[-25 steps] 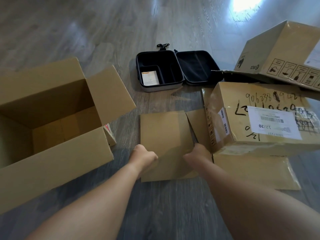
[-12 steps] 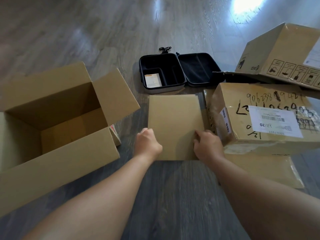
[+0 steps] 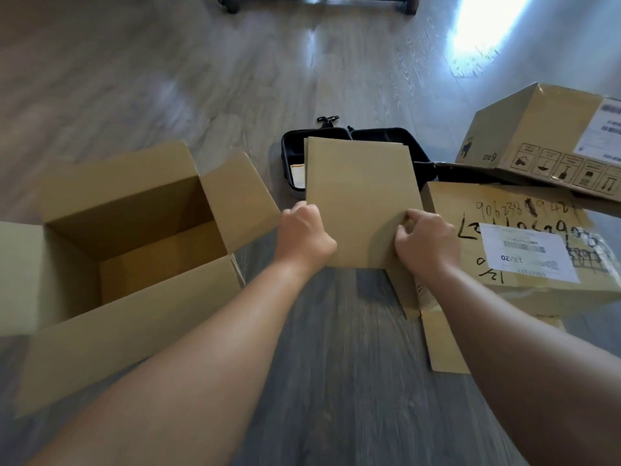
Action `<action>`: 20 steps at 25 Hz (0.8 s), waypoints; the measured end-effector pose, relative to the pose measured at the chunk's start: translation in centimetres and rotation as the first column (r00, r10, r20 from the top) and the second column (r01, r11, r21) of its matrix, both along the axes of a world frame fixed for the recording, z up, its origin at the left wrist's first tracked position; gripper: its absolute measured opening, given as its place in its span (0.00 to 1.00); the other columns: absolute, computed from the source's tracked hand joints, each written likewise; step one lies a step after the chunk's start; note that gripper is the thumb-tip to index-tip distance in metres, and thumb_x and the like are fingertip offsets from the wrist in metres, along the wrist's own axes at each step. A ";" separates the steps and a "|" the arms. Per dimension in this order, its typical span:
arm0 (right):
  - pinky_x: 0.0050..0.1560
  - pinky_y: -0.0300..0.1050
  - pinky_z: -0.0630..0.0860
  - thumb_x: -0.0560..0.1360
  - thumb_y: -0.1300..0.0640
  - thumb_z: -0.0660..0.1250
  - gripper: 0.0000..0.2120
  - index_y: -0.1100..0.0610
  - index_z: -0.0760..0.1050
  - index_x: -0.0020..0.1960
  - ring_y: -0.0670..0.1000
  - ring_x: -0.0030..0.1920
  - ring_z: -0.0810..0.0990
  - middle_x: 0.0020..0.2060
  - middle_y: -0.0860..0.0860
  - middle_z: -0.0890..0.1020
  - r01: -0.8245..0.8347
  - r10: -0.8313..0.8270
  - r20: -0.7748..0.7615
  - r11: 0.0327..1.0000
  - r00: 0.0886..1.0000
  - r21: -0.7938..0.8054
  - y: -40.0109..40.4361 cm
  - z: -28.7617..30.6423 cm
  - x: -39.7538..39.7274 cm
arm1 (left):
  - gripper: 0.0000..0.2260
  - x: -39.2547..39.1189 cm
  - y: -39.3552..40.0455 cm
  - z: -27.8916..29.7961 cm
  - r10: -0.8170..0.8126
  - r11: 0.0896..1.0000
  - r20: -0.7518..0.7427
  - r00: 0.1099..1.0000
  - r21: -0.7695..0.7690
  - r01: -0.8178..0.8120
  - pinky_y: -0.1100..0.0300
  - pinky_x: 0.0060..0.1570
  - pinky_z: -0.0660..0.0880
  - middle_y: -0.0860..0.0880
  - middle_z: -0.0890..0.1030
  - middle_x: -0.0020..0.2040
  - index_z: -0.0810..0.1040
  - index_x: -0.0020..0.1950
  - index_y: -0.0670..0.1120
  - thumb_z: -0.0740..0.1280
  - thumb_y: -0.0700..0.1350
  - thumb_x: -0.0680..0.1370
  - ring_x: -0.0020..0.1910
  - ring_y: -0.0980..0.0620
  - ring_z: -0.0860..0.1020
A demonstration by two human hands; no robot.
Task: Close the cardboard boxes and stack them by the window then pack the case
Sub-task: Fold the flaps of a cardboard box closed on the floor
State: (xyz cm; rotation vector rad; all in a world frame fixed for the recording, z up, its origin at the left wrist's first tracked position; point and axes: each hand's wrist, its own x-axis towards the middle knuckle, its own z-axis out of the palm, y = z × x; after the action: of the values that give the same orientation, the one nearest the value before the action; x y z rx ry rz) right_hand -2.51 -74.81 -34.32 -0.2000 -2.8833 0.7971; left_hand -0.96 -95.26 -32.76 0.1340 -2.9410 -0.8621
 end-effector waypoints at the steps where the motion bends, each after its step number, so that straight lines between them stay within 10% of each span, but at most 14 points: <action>1: 0.49 0.49 0.78 0.77 0.52 0.65 0.12 0.55 0.81 0.57 0.56 0.48 0.79 0.49 0.55 0.82 -0.028 0.028 -0.015 0.999 0.999 0.017 -1.1 0.5 -0.3 | 0.06 0.0 -1.2 0.4 0.050 0.999 0.011 0.999 0.001 -0.050 0.53 0.42 0.74 0.41 0.78 0.46 0.76 0.44 0.37 0.64 0.33 0.68 0.46 0.40 0.76; 12: 0.47 0.48 0.70 0.77 0.51 0.61 0.12 0.55 0.80 0.53 0.60 0.52 0.76 0.48 0.56 0.78 -0.579 0.567 0.119 0.806 0.815 0.122 -22.8 0.5 4.2 | 0.14 8.3 -22.5 -0.3 0.516 0.856 0.145 0.845 -0.046 -0.515 0.59 0.47 0.72 0.40 0.82 0.56 0.80 0.59 0.38 0.67 0.33 0.74 0.57 0.40 0.79; 20: 0.30 0.44 0.63 0.72 0.58 0.61 0.10 0.51 0.64 0.34 0.53 0.30 0.67 0.30 0.48 0.68 -0.710 0.651 0.283 0.647 0.705 0.279 -27.5 -0.5 7.3 | 0.28 10.7 -27.3 -1.6 0.527 0.835 0.253 0.811 0.022 -0.550 0.43 0.67 0.71 0.44 0.74 0.70 0.70 0.75 0.46 0.67 0.38 0.75 0.68 0.41 0.72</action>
State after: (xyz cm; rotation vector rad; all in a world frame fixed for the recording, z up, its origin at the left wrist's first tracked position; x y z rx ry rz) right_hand 4.77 -102.35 -34.78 0.9837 -3.1774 0.2750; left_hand 9.73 -122.53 -34.33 1.0946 -2.7966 -0.9320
